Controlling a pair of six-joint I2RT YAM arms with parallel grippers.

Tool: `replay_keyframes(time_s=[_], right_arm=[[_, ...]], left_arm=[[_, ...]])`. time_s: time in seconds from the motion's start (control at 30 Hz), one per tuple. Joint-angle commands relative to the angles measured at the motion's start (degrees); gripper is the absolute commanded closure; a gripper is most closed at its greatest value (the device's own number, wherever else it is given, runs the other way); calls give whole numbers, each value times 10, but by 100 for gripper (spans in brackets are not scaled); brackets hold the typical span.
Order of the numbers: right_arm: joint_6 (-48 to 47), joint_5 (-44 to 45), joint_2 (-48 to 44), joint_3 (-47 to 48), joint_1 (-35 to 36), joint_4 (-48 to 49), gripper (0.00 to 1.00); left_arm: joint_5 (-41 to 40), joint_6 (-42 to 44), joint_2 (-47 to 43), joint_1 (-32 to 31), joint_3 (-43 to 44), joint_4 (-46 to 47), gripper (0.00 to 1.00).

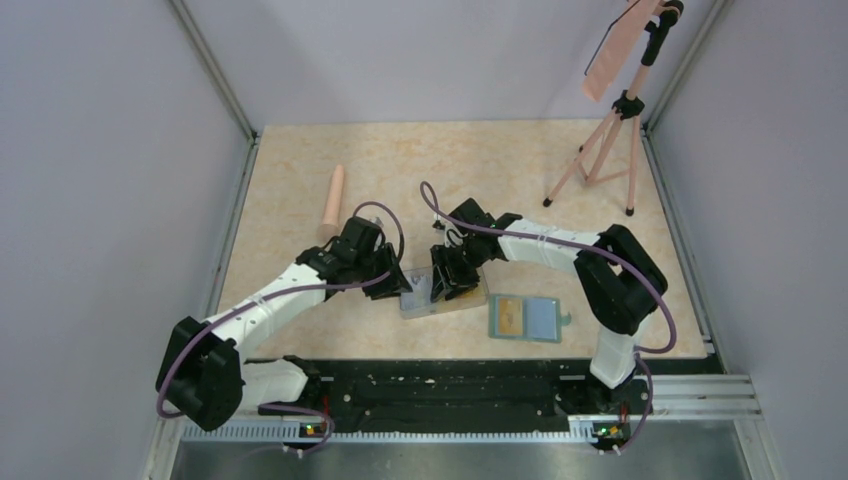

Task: Put the credit cards into the card holder
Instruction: Pick up the credit card from the storage box.

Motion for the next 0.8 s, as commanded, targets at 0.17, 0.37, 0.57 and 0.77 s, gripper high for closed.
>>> replay_keyframes(time_s=[0.17, 0.37, 0.57, 0.77], right_arm=[[-6, 28, -26, 41, 1, 1, 57], [-2, 29, -7, 59, 0, 3, 55], [8, 45, -5, 49, -4, 4, 50], [31, 23, -12, 19, -18, 41, 49]], left_arm=[[-10, 15, 10, 2, 23, -8, 62], [-28, 28, 30, 1, 43, -19, 63], [-17, 35, 75, -6, 65, 0, 63], [-55, 38, 131, -26, 90, -5, 66]])
